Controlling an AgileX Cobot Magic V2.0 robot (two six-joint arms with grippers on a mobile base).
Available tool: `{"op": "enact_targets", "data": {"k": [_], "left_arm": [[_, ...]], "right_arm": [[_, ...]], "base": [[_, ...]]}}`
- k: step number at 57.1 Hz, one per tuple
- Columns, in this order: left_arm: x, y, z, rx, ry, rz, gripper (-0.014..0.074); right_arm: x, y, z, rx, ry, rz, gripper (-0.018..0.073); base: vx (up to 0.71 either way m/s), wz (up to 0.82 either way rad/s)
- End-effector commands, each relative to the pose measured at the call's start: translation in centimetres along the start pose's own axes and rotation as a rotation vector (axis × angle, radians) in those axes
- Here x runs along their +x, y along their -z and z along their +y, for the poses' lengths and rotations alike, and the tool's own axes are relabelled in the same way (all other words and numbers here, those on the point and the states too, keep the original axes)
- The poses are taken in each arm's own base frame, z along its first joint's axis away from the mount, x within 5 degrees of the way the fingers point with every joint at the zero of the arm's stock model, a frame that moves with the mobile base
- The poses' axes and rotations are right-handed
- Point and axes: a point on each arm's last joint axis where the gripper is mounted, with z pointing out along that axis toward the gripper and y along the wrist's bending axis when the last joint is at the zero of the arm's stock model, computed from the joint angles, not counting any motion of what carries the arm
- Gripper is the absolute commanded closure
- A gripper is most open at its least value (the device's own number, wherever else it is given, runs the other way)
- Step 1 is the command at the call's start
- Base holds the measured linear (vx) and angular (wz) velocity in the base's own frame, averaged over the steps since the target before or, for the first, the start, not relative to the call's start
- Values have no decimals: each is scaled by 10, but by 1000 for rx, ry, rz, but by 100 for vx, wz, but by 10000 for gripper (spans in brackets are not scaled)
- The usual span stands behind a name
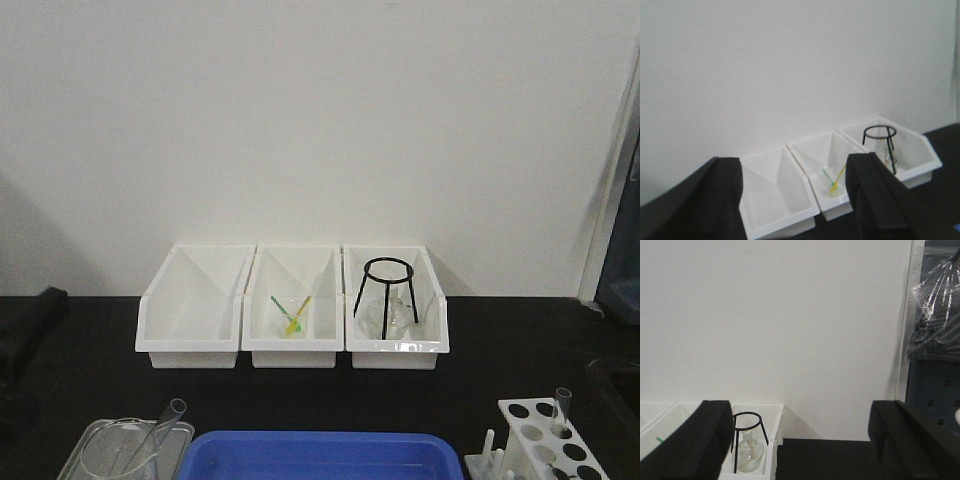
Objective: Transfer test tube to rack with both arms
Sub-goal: 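Close the left gripper around the upper part of the test tube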
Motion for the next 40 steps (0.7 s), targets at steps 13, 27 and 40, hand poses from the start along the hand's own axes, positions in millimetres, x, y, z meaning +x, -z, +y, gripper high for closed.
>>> {"op": "enact_targets", "data": {"k": [13,27,40], "left_arm": [[71,-45,-22,151,-250,155,74],[95,-71,-32,206,-163,152,74],[112,-83,-38,236,-124,166,74]], "right_arm": [[35,-2,-3,40,31,-91,42],[43,1,-3,52,33,-133,89],[42,1,-4,54,33,-147,92]], "base": [[0,0],[0,0],[0,0]]}}
